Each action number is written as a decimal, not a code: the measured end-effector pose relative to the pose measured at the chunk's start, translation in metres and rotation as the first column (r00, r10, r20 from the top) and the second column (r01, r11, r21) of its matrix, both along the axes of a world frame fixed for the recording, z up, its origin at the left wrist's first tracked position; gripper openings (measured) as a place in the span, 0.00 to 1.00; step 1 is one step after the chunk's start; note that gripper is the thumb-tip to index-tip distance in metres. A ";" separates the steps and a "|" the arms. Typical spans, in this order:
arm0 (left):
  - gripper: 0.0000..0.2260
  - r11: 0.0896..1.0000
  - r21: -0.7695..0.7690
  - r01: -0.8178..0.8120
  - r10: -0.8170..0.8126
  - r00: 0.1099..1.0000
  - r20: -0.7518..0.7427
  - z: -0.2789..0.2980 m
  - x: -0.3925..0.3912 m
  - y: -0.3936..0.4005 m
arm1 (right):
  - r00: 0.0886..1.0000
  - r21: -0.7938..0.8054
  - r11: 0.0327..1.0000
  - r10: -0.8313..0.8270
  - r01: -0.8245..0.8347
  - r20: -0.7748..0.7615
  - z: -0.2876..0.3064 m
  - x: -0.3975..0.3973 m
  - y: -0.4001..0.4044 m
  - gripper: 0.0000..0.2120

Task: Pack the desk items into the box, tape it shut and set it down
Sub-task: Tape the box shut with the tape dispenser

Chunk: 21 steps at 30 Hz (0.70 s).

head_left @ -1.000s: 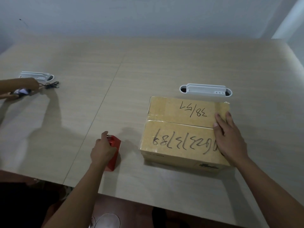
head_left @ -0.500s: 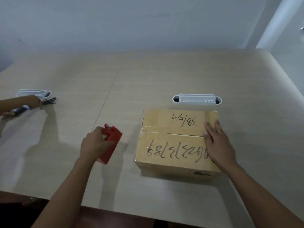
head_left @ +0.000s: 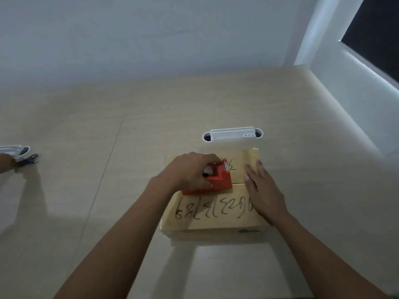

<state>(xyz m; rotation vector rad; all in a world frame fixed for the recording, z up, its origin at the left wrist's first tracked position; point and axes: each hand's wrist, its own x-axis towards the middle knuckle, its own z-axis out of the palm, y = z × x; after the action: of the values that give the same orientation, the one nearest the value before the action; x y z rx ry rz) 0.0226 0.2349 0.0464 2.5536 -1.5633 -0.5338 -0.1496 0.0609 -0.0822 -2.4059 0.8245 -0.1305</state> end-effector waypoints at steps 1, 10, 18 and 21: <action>0.30 1.000 0.008 0.018 -0.018 1.000 -0.001 -0.004 -0.002 -0.003 | 1.000 0.000 1.000 0.006 -0.006 0.011 -0.001 0.000 0.000 0.24; 0.34 0.997 0.072 0.015 -0.016 1.000 0.015 -0.016 0.006 -0.001 | 1.000 -0.045 0.999 0.012 -0.013 -0.012 0.004 -0.001 0.003 0.25; 0.24 0.986 -0.118 -0.121 0.093 0.971 -0.220 -0.032 0.009 0.023 | 0.993 -0.132 0.991 -0.007 -0.008 -0.115 0.013 0.009 0.004 0.23; 0.24 0.983 -0.141 -0.117 0.082 0.969 -0.231 -0.032 0.009 0.024 | 0.998 -0.035 0.999 -0.013 0.015 0.057 0.041 0.025 0.011 0.19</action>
<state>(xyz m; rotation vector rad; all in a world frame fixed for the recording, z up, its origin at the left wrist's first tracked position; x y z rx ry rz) 0.0319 0.2586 0.0146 2.3490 -1.3374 -0.6383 -0.1251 0.0720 -0.0416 -2.4176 0.8202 -0.2194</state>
